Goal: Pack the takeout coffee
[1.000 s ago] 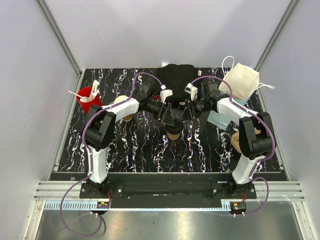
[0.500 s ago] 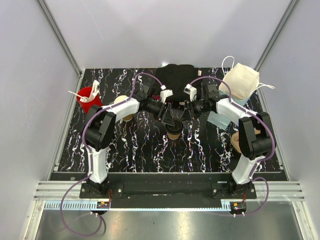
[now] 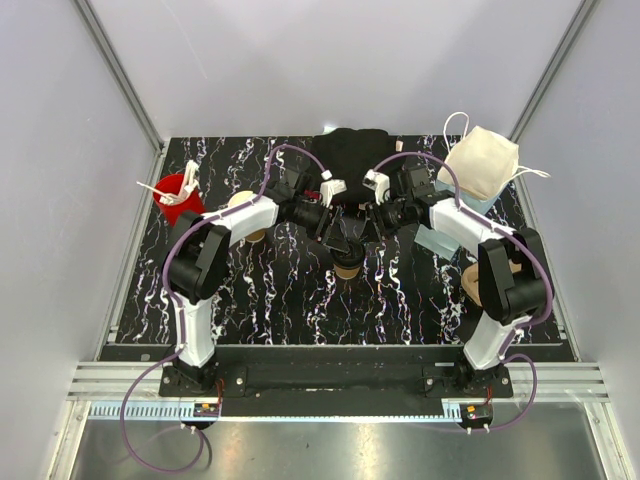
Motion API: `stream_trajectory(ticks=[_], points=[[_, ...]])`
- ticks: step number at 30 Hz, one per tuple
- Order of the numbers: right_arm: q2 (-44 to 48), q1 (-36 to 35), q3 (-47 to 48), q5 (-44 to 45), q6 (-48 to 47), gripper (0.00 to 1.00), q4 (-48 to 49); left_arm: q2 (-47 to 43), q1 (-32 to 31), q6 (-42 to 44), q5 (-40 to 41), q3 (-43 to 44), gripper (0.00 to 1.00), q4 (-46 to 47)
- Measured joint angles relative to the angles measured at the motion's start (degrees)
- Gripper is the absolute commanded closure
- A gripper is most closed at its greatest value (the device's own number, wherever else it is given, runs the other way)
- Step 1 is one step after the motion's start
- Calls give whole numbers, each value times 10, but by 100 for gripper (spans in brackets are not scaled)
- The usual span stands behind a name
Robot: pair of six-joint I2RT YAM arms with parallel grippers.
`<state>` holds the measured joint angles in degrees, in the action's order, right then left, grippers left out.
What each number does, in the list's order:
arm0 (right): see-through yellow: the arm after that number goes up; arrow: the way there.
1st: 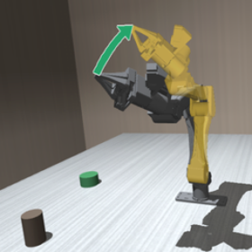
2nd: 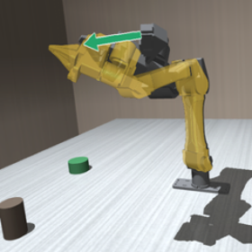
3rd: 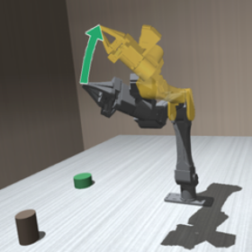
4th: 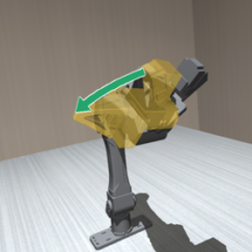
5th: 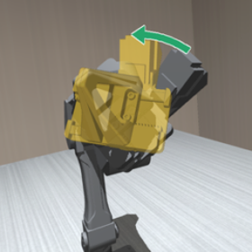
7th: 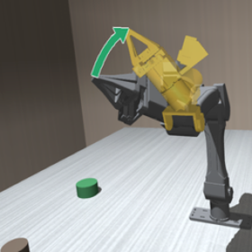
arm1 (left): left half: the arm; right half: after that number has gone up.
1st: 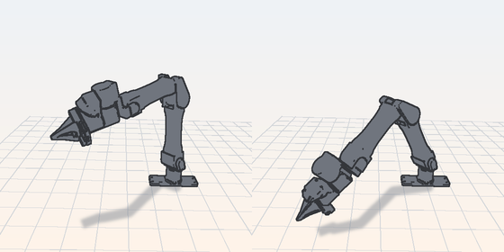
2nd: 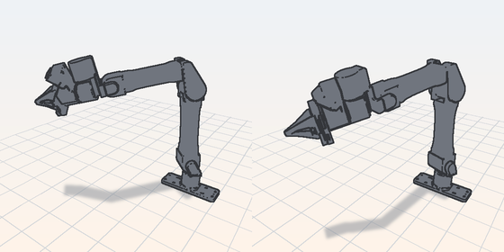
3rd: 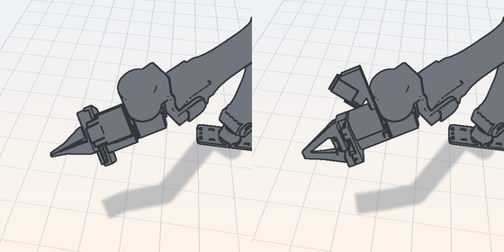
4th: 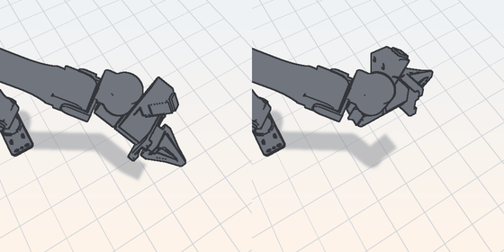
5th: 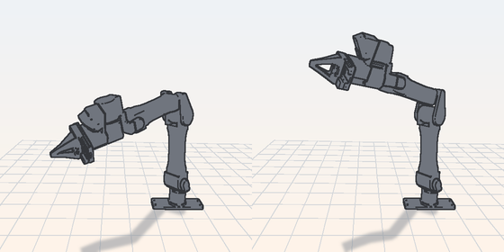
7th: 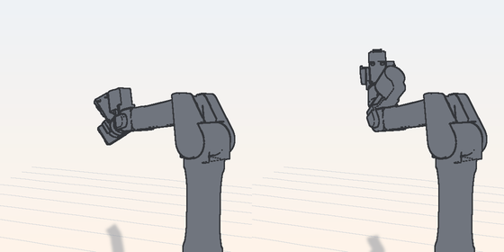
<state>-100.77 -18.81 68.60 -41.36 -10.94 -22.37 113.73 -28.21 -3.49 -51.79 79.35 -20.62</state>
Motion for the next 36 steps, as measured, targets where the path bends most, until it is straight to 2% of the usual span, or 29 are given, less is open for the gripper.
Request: stream_trajectory(ticks=[4, 7, 15, 24, 36], points=[[13, -4, 5, 27, -10, 52, -22, 0, 0, 0, 0, -2, 40, 0], [32, -3, 8, 38, -20, 48, -49, -1, 0, 0, 0, -2, 40, 1], [76, 0, 0, 26, -27, 50, -75, -1, 0, 0, 0, -2, 40, 2], [68, 1, -42, -7, -26, 52, -94, -2, 0, 0, 0, -2, 40, 2], [44, 1, -45, -29, -14, 55, -95, -2, 0, 0, 0, -2, 41, 2]])
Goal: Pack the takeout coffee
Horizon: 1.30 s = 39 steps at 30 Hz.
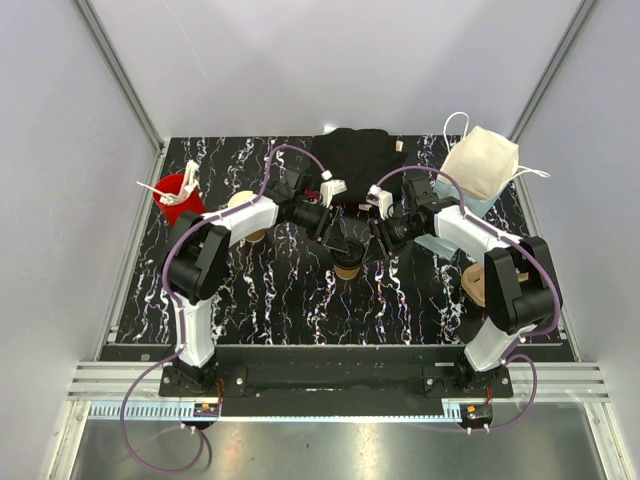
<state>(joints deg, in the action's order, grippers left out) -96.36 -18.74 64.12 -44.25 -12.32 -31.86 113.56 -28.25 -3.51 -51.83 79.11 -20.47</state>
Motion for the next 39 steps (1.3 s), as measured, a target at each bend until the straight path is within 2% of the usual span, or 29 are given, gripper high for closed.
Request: stream_trajectory(ticks=[6, 23, 35, 39], points=[[-4, 0, 0, -4, 11, 55, 8, 0, 0, 0, 0, 0, 41, 0], [-12, -1, 0, -4, 43, 64, 10, 0, 0, 0, 1, 0, 41, 0], [-35, -8, 26, 2, 55, 64, -9, 0, 3, 5, 1, 0, 41, -5], [-37, -9, 31, 2, 55, 59, -17, -1, 3, 5, 1, -1, 41, -4]])
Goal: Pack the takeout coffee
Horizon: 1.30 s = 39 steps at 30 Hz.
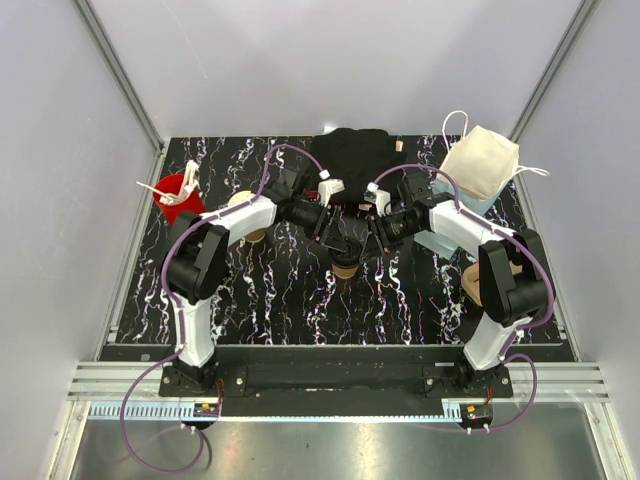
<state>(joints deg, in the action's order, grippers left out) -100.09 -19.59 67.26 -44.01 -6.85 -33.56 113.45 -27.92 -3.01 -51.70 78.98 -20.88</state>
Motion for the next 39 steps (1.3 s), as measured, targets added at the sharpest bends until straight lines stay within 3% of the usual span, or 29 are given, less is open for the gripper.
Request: stream_trajectory(ticks=[13, 20, 39], points=[[38, -11, 42, 60, -23, 35, -9, -3, 6, -6, -2, -5, 41, 5], [28, -11, 79, 69, -12, 33, -5, -12, 10, -8, -2, -15, 38, 2], [-21, -12, 83, 39, 28, 21, 10, -12, 13, -18, 24, 3, 17, -39]])
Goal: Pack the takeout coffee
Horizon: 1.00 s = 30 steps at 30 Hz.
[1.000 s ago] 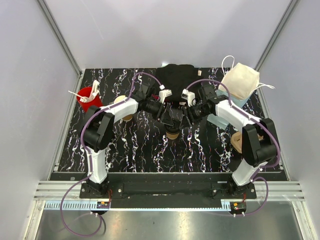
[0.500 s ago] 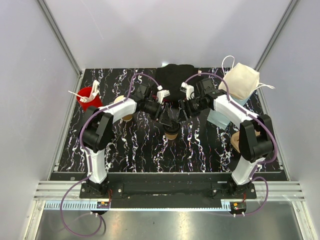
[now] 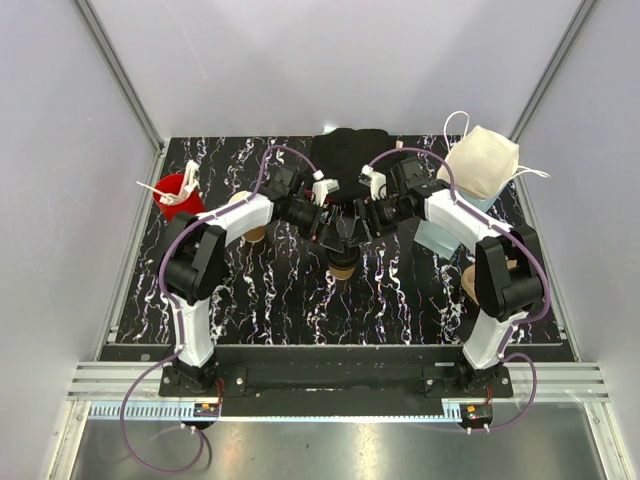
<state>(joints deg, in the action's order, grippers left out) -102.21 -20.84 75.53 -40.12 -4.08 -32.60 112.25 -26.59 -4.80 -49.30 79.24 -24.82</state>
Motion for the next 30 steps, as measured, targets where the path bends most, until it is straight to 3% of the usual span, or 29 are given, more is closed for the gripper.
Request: stream_trajectory(ticks=[13, 30], points=[[-12, -13, 0, -1, 12, 24, 9, 0, 12, -9, -4, 19, 12, -6], [-29, -27, 0, -10, 16, 46, 15, -28, 62, 13, -5, -32, 14, -14]])
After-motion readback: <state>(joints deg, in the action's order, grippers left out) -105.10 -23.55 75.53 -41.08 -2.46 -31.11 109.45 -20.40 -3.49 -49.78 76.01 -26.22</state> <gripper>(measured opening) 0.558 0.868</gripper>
